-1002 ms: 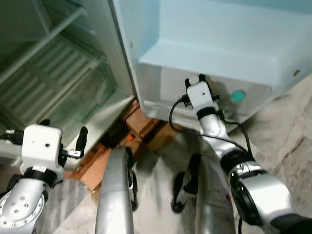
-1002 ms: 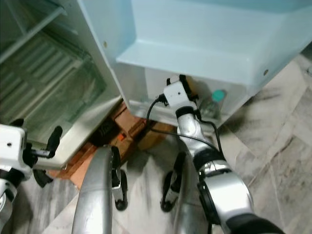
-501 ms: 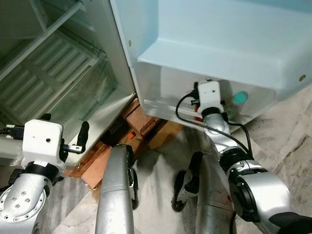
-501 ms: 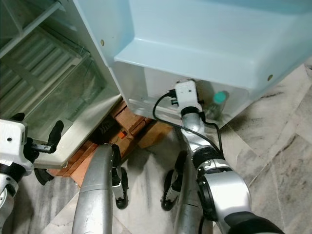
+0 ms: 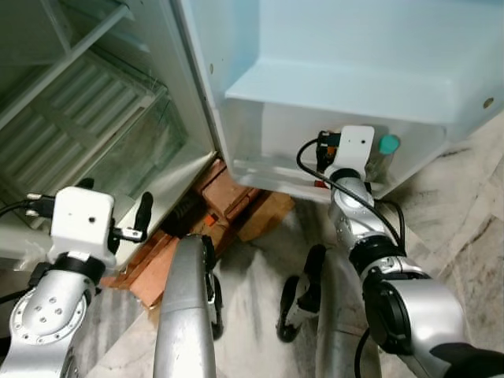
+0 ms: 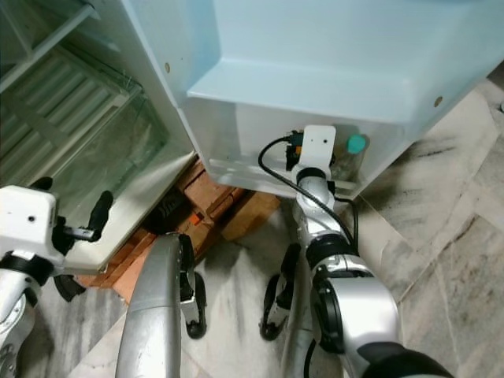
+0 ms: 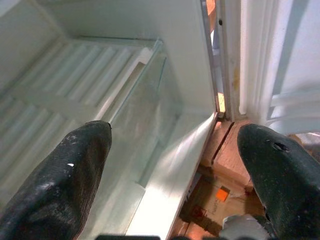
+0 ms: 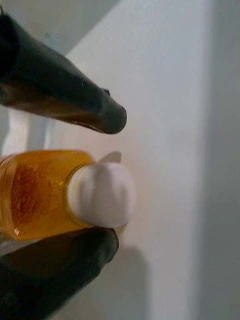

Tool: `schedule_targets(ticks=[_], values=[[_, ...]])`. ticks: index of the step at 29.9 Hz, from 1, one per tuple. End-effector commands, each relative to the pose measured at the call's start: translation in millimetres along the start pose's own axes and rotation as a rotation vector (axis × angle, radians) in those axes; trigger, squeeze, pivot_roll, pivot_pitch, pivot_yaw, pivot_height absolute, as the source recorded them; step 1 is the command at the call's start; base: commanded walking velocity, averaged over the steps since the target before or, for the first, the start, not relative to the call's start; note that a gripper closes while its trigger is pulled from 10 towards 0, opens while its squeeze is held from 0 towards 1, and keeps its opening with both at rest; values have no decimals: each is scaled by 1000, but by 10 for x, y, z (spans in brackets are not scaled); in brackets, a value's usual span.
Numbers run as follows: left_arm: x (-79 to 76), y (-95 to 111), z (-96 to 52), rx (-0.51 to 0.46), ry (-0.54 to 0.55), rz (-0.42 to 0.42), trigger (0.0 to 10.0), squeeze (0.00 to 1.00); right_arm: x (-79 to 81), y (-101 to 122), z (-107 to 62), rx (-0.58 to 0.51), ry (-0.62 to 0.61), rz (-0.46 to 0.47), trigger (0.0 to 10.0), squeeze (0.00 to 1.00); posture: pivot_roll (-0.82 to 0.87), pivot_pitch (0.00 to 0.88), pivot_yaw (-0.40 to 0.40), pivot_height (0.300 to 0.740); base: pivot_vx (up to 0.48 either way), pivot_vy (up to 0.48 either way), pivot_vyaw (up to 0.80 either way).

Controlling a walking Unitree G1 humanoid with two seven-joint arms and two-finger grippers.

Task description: Restocking fridge

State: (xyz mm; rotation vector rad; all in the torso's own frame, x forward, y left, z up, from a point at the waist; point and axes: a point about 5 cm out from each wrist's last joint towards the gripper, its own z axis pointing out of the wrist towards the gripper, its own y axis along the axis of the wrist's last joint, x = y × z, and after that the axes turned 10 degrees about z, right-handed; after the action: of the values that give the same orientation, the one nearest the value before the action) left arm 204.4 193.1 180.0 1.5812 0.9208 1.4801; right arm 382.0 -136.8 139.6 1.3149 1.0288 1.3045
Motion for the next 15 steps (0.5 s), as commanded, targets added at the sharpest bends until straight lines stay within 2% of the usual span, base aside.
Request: schedule_targets(ticks=[1,3,8,13,14,15], values=[[-20,-48,0,16,3,1,10000,0,37,-58,-39,26,25,0,10000,1000,326,289,27,571,0,0,0],[-60,-58,40,11,-1,-8,10000,0,83,-10,-51,9,70,-8,10000,1000,304,267,25,571,0,0,0],[-136,-111,86,13,-5,-45,10000,0,41,10,-129,-8,77,-59,10000,1000,270,217,17,571,0,0,0],[-225,-130,150,-8,-9,-71,10000,0,-70,17,-319,-33,46,-97,10000,1000,245,165,0,571,0,0,0],[-245,-128,180,-19,-4,-83,10000,0,-93,9,-414,-37,33,-103,10000,1000,234,146,-8,571,0,0,0],[-245,-128,180,-19,-4,-83,10000,0,-93,9,-414,-37,33,-103,10000,1000,234,146,-8,571,0,0,0]])
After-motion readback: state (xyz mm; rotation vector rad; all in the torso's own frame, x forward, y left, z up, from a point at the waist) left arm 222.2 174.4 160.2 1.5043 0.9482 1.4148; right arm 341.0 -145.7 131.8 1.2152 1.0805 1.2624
